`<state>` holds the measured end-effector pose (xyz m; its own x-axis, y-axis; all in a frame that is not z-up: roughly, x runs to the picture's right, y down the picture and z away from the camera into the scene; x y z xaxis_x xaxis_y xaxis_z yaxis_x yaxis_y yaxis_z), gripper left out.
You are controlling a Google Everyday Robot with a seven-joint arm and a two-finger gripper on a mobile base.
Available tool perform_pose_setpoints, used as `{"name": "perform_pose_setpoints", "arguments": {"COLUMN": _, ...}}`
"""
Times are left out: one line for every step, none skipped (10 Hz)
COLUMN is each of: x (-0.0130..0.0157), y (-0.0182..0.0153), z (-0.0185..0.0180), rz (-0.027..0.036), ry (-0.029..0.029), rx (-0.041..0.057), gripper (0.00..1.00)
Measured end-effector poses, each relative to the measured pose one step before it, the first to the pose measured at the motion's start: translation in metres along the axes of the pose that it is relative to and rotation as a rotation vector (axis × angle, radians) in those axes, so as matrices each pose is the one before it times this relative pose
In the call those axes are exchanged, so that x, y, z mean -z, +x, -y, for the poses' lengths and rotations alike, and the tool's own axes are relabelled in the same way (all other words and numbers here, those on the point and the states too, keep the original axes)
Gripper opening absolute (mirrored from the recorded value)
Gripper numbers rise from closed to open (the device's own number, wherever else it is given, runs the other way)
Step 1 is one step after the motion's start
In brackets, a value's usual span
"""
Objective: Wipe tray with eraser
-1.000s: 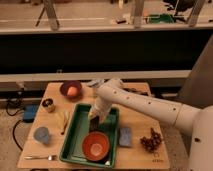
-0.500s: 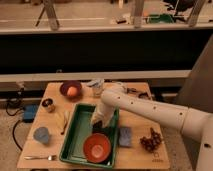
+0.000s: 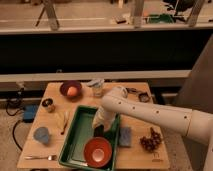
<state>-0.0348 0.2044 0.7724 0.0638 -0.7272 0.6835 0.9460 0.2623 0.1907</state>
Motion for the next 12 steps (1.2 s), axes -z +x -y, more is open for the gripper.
{"name": "perform_pose_setpoints", "arguments": {"x": 0.00178, "y": 0.00400, "z": -0.00549, "rz": 0.00117, "ry": 0.00022, "rx": -0.01002, "gripper": 0.00}}
{"name": "perform_pose_setpoints", "arguments": {"x": 0.00356, "y": 0.00426, "z": -0.00970, "rz": -0.00177, "ry": -0.00162, "rx": -0.00791, "gripper": 0.00}}
{"name": "perform_pose_setpoints", "arguments": {"x": 0.00240, "y": 0.00108, "z": -0.00191, "rz": -0.00079, "ry": -0.00174, "rx": 0.00318, "gripper": 0.00}}
{"name": "perform_pose_setpoints", "arguments": {"x": 0.00206, "y": 0.00374, "z": 0.00326, "rz": 0.00091, "ry": -0.00351, "rx": 0.00518, "gripper": 0.00}}
{"name": "perform_pose_setpoints", "arguments": {"x": 0.00034, "y": 0.00425, "z": 0.00633, "rz": 0.00200, "ry": -0.00242, "rx": 0.00501, "gripper": 0.00}}
{"name": "perform_pose_setpoints", "arguments": {"x": -0.00166, "y": 0.00668, "z": 0.01182, "rz": 0.00508, "ry": -0.00257, "rx": 0.00516, "gripper": 0.00}}
{"name": "perform_pose_setpoints", "arguments": {"x": -0.00131, "y": 0.00695, "z": 0.01210, "rz": 0.00245, "ry": -0.00099, "rx": 0.00224, "gripper": 0.00}}
{"name": "perform_pose_setpoints", "arguments": {"x": -0.00178, "y": 0.00779, "z": 0.01415, "rz": 0.00291, "ry": -0.00240, "rx": 0.00961, "gripper": 0.00}}
{"name": "perform_pose_setpoints", "arguments": {"x": -0.00076, "y": 0.00706, "z": 0.00729, "rz": 0.00227, "ry": -0.00583, "rx": 0.00296, "gripper": 0.00}}
{"name": "perform_pose_setpoints", "arguments": {"x": -0.00099, "y": 0.00695, "z": 0.00709, "rz": 0.00067, "ry": -0.00430, "rx": 0.00307, "gripper": 0.00}}
{"name": "perform_pose_setpoints", "arguments": {"x": -0.00345, "y": 0.00606, "z": 0.01061, "rz": 0.00375, "ry": -0.00586, "rx": 0.00975, "gripper": 0.00}}
{"name": "perform_pose_setpoints", "arguments": {"x": -0.00427, "y": 0.00188, "z": 0.01084, "rz": 0.00621, "ry": -0.00473, "rx": 0.01477, "gripper": 0.00}}
